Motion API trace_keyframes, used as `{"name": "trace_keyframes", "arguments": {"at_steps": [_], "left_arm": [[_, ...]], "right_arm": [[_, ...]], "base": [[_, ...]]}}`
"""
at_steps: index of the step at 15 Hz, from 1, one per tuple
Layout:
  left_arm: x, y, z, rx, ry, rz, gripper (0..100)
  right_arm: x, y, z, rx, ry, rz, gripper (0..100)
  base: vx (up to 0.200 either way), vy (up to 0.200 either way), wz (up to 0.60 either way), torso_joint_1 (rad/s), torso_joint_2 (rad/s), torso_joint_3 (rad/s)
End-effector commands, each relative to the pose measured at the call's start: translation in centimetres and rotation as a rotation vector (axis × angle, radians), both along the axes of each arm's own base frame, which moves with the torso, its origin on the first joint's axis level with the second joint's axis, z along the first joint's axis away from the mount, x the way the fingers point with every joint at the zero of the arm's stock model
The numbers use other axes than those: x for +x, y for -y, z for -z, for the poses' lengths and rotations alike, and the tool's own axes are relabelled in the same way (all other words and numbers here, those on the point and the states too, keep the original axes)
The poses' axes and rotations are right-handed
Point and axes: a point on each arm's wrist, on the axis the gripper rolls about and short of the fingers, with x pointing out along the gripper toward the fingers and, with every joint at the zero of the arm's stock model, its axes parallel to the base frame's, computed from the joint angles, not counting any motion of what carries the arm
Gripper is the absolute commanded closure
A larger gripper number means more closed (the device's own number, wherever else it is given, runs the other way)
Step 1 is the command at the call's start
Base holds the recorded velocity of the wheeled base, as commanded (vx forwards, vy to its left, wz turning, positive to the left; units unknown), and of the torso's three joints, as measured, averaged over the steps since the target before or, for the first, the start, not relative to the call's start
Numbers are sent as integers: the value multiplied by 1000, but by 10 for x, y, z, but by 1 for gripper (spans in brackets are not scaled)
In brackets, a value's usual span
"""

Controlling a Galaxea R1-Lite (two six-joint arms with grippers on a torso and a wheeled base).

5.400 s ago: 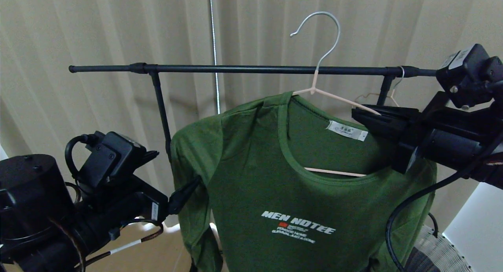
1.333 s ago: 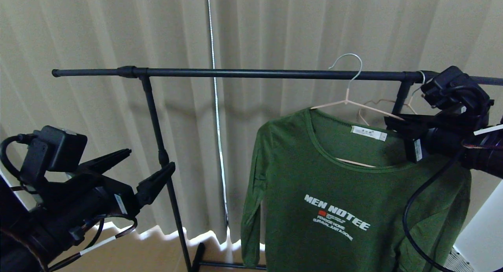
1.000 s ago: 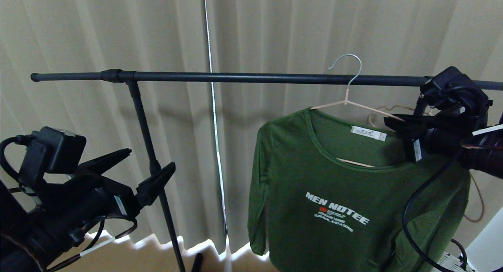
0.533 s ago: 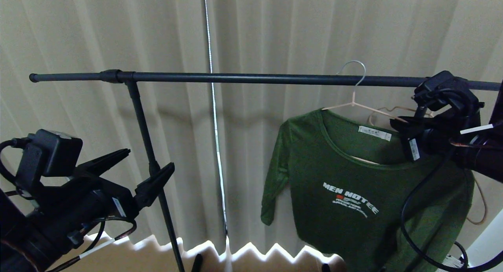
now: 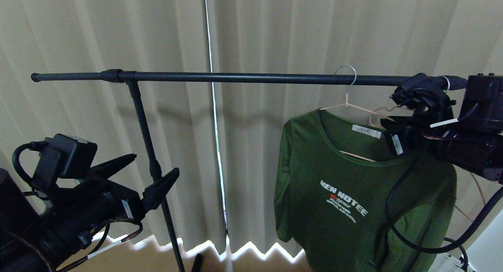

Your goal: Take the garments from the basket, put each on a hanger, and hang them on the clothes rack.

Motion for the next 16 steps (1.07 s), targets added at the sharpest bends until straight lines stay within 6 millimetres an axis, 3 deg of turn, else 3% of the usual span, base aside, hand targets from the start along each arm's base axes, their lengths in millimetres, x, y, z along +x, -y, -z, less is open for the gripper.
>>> {"name": "trace_keyframes", "arguments": {"at_steps": [1,10,16], "left_arm": [[3,1,6,12,-27,0,0],[0,-2,0,1,0,-8,0],[0,-7,-5,-6,23,-37,0]], "right_arm": [[9,-3,8,-7,-24,-1,100],[0,-25,8,-3,-27,-92,100],[0,-27,6,7,-18,-96,100]], "base": [[0,0,0,0,0,0],[0,0,0,0,0,0],[0,0,0,0,0,0]]}}
